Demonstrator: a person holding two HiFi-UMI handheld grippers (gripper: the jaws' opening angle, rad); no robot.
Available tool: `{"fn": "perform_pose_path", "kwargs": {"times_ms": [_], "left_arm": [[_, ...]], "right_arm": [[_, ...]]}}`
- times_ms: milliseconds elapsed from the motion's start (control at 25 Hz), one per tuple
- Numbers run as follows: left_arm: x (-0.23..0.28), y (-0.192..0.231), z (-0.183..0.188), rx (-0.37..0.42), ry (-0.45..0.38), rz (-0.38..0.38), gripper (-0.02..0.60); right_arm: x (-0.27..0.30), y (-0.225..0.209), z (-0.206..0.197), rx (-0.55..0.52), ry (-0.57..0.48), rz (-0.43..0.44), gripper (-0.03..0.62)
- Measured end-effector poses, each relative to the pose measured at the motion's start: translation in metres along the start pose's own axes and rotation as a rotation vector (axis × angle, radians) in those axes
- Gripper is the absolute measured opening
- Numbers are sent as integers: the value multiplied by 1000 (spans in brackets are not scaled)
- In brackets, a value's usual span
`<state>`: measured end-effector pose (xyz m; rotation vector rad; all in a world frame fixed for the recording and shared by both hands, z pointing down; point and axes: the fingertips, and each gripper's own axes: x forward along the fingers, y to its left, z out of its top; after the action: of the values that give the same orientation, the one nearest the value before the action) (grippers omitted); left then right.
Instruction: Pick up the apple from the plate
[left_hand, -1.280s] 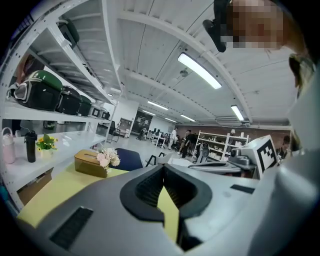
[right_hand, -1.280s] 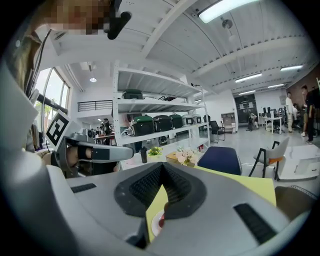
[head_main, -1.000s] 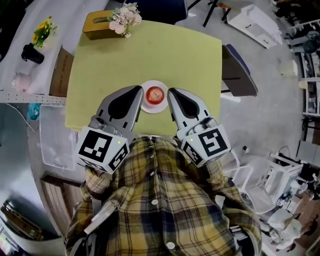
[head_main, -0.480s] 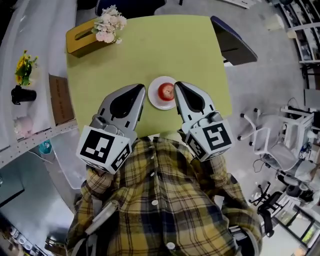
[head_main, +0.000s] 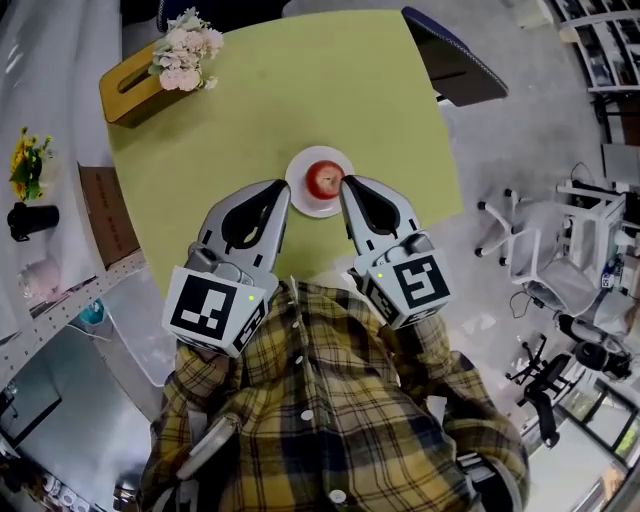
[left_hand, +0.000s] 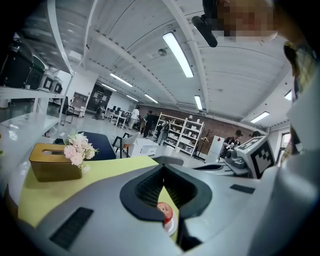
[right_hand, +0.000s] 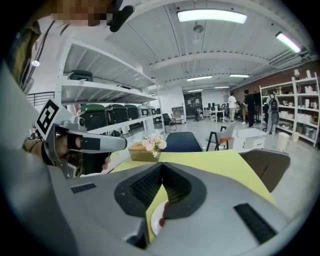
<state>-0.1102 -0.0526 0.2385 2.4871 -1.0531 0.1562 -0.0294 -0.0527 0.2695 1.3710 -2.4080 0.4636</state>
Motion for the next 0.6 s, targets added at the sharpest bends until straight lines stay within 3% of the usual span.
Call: {"fn": "perform_pose_path", "kwargs": {"times_ms": [600], "left_arm": [[32, 10, -31, -34, 29, 58, 8]], "right_arm": [[21, -23, -46, 30, 35, 62, -3]]}}
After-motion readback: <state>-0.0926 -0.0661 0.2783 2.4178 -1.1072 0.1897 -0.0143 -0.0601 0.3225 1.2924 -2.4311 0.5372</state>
